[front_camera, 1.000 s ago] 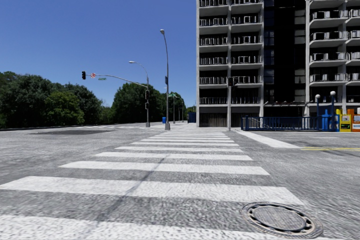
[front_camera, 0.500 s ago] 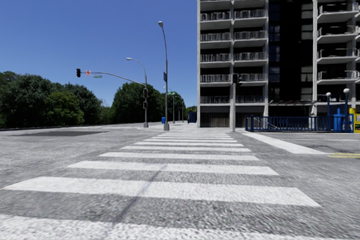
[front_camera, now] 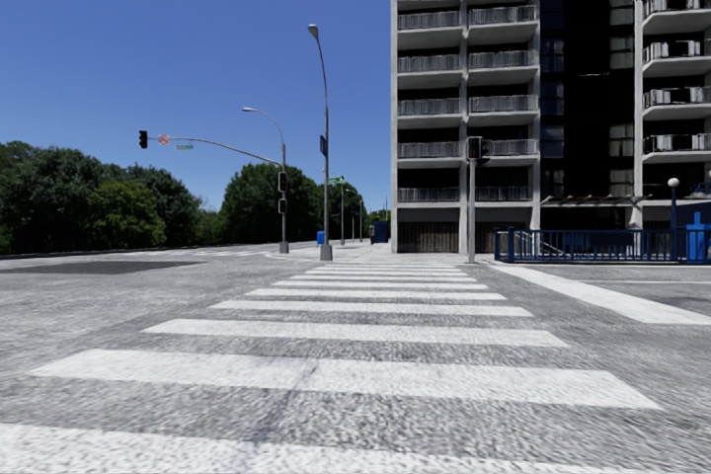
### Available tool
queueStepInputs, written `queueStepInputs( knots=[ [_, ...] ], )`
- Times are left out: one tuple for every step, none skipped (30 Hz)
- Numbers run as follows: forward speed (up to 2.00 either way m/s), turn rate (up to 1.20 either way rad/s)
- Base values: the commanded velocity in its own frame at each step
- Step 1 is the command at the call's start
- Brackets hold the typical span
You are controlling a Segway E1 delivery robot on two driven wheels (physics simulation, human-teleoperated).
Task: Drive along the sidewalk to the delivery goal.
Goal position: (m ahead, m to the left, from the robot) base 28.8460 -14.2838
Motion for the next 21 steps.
queueStepInputs(
  knots=[
    [2.00,-0.04],
    [2.00,-0.18],
    [2.00,-0.18],
    [2.00,-0.30],
    [2.00,-0.43],
    [2.00,-0.43],
    [2.00,-0.50],
    [2.00,-0.54],
    [2.00,-0.55],
    [2.00,-0.55],
    [2.00,-0.55],
    [2.00,-0.55],
    [2.00,-0.55],
    [2.00,-0.55],
    [2.00,-0.52],
    [2.00,-0.52],
    [2.00,-0.30],
    [2.00,0.00],
    [2.00,0.00],
    [2.00,0.00],
    [2.00,0.00]
  ],
)
